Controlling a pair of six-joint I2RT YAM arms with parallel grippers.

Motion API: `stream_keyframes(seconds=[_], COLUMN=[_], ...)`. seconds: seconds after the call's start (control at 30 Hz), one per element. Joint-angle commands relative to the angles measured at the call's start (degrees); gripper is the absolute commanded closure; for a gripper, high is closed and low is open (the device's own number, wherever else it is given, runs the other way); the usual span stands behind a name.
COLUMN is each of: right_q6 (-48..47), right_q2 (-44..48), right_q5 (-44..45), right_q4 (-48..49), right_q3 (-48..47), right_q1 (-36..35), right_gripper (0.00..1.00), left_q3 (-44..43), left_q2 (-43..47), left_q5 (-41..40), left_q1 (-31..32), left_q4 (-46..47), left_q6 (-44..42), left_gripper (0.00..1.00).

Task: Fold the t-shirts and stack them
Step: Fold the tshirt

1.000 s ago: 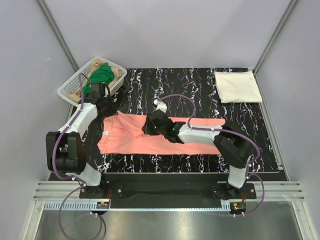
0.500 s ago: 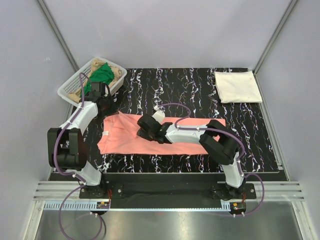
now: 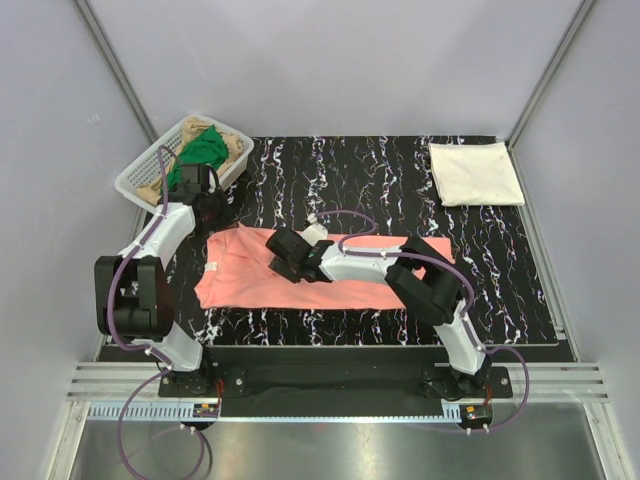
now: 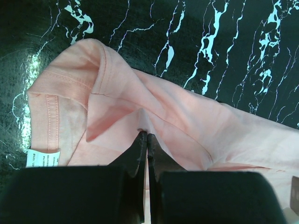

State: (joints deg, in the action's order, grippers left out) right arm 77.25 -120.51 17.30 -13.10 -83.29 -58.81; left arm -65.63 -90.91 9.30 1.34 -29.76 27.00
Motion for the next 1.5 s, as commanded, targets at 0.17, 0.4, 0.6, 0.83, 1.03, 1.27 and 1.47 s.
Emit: stream_keyframes(seconds=[0.17,0.4,0.6,0.83,1.03,1.27,1.47], right_q6=[3.08,2.55,-0.43,-7.03,-8.96,-13.35,-14.49], right_q2=[-2.36,-4.03,-0.09,9.66,13.63,16.36,17.5], right_q5=[1.16,0.72,2.12,3.53,1.86,0.37,-0.69], right_q4=[-2.54,-2.54,-2.45,-2.1,0.0,1.68,3.43], right_q3=[-4.08,-5.74,-3.12,2.42,9.98,15.25,19.65], right_q1=[-0.78,-0.78,-0.7,-0.43,-0.26,0.27,1.24], right_gripper=[0.58,0.78,1.0,1.0,1.0,1.0,1.0], left_q3=[-0.38,-0.03,-0.38,2.34,10.32,17.54,21.59], left_q2=[0.65,1.18,3.63,12.86,21.73,29.03,30.01], left_q5=[1.33,1.07,-2.25,-7.36,-9.12,-12.55,-12.9], left_q1=[-0.29,-0.29,-0.29,-0.11,1.46,5.51,8.68], left_q4=[3.3,3.3,0.59,-3.11,-5.57,-9.26,-9.09], left_q6=[0.33,0.42,-0.28,-1.78,0.15,5.51,10.35], left_gripper=[1.0,1.0,1.0,1.0,1.0,1.0,1.0])
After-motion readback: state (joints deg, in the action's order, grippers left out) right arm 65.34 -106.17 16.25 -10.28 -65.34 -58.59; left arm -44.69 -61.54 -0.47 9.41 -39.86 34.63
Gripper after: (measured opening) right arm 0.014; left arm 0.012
